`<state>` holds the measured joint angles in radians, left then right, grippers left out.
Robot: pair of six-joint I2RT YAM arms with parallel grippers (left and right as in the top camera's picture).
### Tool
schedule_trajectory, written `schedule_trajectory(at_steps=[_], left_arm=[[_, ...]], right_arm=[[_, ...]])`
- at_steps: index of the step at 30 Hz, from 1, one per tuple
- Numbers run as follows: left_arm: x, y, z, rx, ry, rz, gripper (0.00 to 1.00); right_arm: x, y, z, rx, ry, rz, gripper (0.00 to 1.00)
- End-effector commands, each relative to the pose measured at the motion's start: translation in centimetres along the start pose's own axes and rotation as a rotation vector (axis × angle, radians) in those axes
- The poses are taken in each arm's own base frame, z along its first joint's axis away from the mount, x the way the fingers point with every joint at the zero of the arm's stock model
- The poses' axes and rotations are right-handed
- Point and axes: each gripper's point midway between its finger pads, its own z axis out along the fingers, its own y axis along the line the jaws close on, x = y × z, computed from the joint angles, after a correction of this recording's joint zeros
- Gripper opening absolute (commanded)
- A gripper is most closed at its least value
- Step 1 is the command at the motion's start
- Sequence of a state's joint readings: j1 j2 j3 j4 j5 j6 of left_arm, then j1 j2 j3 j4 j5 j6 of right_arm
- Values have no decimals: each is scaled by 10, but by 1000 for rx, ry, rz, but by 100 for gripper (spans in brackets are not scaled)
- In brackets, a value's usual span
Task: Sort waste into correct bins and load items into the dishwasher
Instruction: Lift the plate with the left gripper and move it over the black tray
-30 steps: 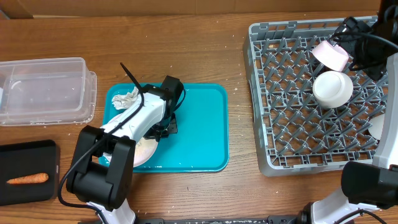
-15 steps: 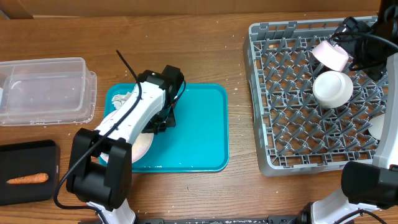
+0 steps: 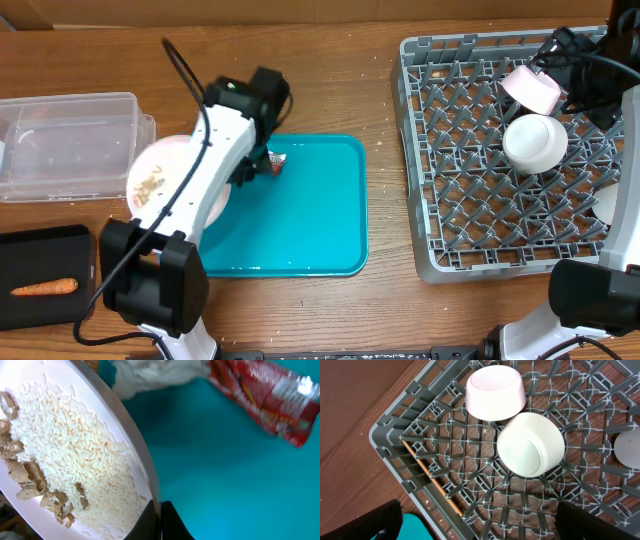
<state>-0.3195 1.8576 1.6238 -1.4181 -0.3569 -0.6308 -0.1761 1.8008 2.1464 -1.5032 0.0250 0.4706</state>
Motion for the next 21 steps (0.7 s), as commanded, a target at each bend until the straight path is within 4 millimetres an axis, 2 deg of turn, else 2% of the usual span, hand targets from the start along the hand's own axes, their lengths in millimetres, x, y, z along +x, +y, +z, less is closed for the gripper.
schedule_trajectory(at_steps=[1,7,14,21], left_arm=[[-28,28,-14,-14,-72,-112,4],[-46,64,-5,-17,-57,-236,4],[-67,129,24,4,-15,-464,4],[-84,180,48,122,-8,-630,4]], right_arm=[[-2,0,-3,-6,-11,4,100],[-2,0,-3,-6,-11,4,100],[-2,0,-3,-6,-11,5,100],[-2,0,-3,-7,-11,4,100]])
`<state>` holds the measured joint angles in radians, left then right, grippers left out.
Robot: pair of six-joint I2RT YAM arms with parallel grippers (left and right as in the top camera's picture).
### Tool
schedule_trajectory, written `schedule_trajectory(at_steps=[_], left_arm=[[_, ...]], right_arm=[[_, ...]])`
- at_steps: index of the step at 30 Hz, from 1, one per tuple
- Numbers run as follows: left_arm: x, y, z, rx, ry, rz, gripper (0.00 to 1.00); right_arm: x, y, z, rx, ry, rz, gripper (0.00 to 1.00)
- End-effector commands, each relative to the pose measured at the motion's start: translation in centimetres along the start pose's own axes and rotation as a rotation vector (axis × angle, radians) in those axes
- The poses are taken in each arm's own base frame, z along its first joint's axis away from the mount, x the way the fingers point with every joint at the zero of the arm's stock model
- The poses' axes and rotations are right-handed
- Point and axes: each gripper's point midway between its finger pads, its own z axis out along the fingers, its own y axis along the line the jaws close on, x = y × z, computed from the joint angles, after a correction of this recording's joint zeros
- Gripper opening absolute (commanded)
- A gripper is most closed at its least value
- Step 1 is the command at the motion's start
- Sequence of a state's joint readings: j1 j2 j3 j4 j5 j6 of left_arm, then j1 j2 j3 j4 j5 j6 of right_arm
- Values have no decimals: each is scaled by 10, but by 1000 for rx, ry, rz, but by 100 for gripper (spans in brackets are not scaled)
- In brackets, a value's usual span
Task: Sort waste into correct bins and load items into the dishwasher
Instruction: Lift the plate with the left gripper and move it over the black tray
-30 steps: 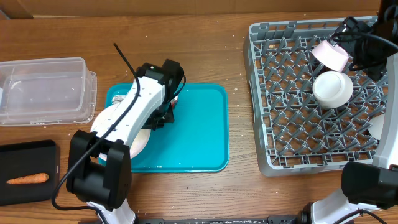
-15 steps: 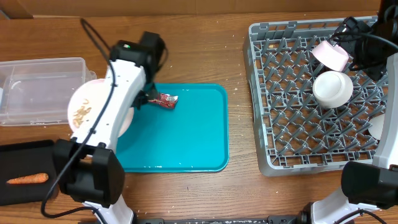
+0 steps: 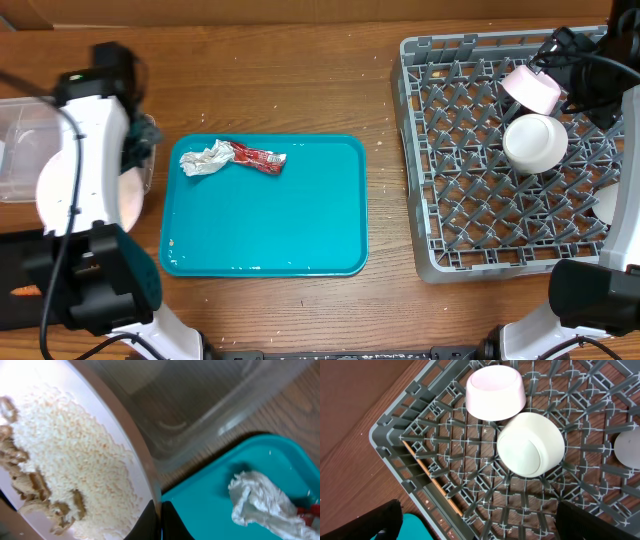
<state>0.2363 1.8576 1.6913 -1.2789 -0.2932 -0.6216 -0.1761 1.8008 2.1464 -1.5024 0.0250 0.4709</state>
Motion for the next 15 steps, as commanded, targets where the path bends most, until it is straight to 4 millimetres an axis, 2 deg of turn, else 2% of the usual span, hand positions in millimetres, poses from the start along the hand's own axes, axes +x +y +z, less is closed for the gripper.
schedule_trajectory(at_steps=[1,6,12,15], left_arm=[[-23,15,-3,83,-3,-69,4],[-45,60,12,106,22,-215,4],[-68,96,22,114,-14,-318,4],[-76,106,25,131,-29,-338,4]], right_arm=[[-2,0,-3,-6,-10,4,100],[-2,0,-3,-6,-10,4,100],[-2,0,-3,-6,-10,4,100],[-2,0,-3,-6,-10,4,100]])
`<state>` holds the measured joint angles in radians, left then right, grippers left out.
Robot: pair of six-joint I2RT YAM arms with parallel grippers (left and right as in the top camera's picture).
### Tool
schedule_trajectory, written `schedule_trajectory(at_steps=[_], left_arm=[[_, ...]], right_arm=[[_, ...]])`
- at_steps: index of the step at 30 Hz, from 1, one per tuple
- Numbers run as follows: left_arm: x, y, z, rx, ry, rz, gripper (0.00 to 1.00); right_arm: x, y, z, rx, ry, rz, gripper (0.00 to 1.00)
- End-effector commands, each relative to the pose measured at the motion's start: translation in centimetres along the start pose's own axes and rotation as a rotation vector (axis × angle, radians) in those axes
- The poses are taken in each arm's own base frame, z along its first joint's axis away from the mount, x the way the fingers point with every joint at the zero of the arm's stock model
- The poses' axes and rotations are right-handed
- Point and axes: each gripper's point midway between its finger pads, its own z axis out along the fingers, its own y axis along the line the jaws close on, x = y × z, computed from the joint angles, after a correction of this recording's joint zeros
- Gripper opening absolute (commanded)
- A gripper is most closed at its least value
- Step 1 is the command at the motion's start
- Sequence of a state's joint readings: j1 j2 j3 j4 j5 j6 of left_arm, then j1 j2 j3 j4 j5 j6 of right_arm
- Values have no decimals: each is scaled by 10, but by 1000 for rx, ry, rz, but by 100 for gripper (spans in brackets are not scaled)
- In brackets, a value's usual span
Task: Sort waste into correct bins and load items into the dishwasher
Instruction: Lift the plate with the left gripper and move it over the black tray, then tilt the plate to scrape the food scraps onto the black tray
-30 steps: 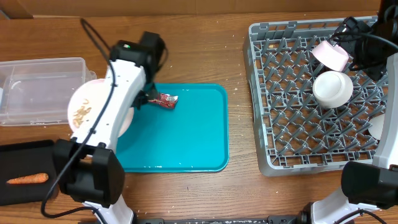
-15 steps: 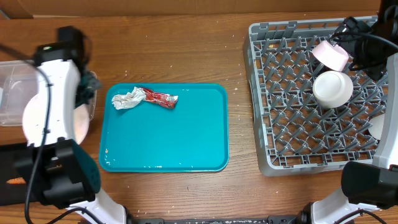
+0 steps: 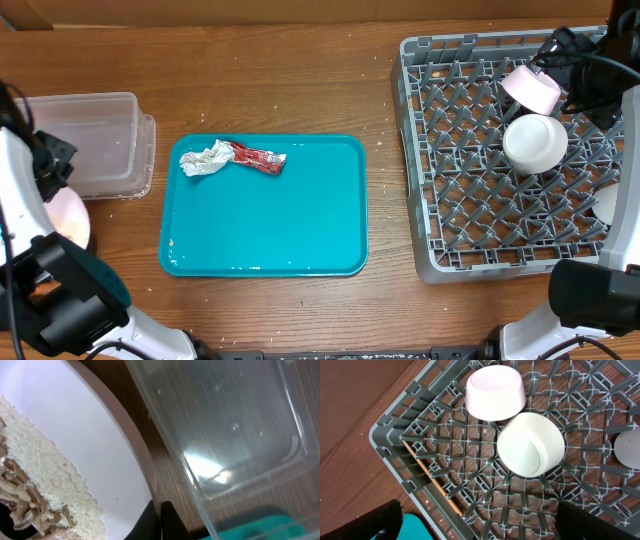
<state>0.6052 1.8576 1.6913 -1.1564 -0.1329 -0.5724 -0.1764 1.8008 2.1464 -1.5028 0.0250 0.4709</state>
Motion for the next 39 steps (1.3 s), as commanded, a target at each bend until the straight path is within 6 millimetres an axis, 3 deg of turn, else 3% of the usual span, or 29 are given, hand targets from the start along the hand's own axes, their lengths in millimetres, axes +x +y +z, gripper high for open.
schedule_trajectory(at_steps=[1,5,14,30,39], left_arm=[[-21,5,-9,58,-43,4,4],[-31,5,-2,142,-46,9,4],[-45,31,2,282,10,-94,4],[-67,62,-18,597,54,-248,4],[-68,58,-38,778,108,-316,4]], right_arm=[[-2,0,-3,-6,-10,4,100],[-2,0,-3,-7,-10,4,100],[-2,0,-3,-6,-10,4,100],[-2,0,-3,-6,-10,4,100],[-2,0,-3,-6,-10,4,100]])
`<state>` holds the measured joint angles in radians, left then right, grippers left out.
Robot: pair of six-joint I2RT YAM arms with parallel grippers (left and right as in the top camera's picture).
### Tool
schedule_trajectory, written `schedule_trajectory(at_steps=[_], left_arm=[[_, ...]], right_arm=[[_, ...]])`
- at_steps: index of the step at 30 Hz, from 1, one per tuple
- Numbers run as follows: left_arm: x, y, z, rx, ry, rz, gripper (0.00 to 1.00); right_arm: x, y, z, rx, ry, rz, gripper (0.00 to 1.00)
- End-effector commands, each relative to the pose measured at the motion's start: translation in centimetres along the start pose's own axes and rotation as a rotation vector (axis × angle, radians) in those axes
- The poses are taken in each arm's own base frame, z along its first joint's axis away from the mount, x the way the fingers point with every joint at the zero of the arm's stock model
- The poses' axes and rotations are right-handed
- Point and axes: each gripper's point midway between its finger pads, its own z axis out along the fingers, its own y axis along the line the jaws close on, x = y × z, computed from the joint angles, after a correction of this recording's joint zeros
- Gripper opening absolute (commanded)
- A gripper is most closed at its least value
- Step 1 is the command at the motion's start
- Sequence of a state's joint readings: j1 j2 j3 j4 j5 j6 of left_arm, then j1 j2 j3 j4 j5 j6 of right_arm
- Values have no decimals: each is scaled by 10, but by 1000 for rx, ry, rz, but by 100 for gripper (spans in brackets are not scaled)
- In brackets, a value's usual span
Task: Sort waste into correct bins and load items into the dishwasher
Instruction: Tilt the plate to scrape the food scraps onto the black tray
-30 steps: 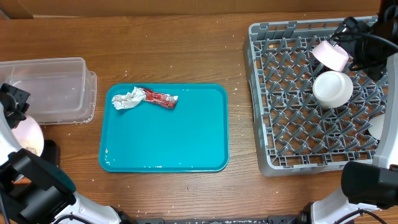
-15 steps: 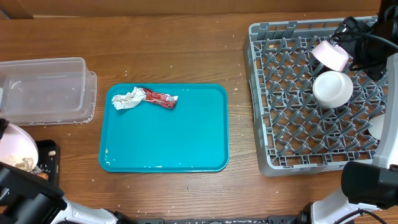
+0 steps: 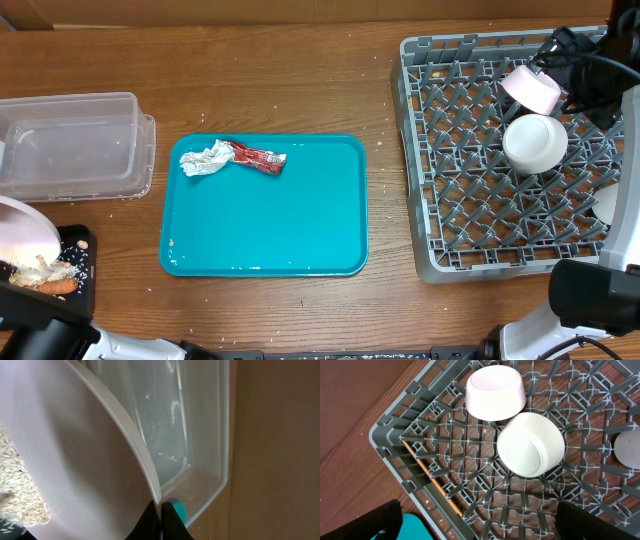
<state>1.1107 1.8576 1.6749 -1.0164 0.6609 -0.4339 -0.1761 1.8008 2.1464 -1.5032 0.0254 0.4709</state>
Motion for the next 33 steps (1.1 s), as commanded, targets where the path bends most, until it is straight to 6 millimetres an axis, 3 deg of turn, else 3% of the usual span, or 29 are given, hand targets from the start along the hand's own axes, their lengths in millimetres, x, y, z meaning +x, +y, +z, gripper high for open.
schedule_trajectory(at_steps=[1,8,10,14,16,18,24,28,31,33], left_arm=[[9,-17,-11,136,54,-37,4],[0,-9,-17,130,22,-67,4],[-12,18,-19,-7,-44,-142,4],[-8,18,-24,33,-17,-130,4],[-3,8,-26,105,14,-133,4],[-14,12,-27,81,-33,-102,4],[-5,-4,-29,175,19,-100,4],[-8,-2,-29,162,4,-83,4],[-9,16,-28,66,-12,-200,4],[-10,10,-29,101,-12,-152,4]], right_arm=[[-2,0,-3,-7,-11,4,100],[-2,0,-3,-7,-11,4,100],[-2,0,-3,-7,-11,4,100],[-2,0,-3,-7,-11,4,100],[-2,0,-3,-7,-11,4,100],[-2,0,-3,-7,-11,4,100],[-2,0,-3,-7,-11,4,100],[-2,0,-3,-7,-11,4,100],[-2,0,-3,-7,-11,4,100],[-2,0,-3,-7,-11,4,100]])
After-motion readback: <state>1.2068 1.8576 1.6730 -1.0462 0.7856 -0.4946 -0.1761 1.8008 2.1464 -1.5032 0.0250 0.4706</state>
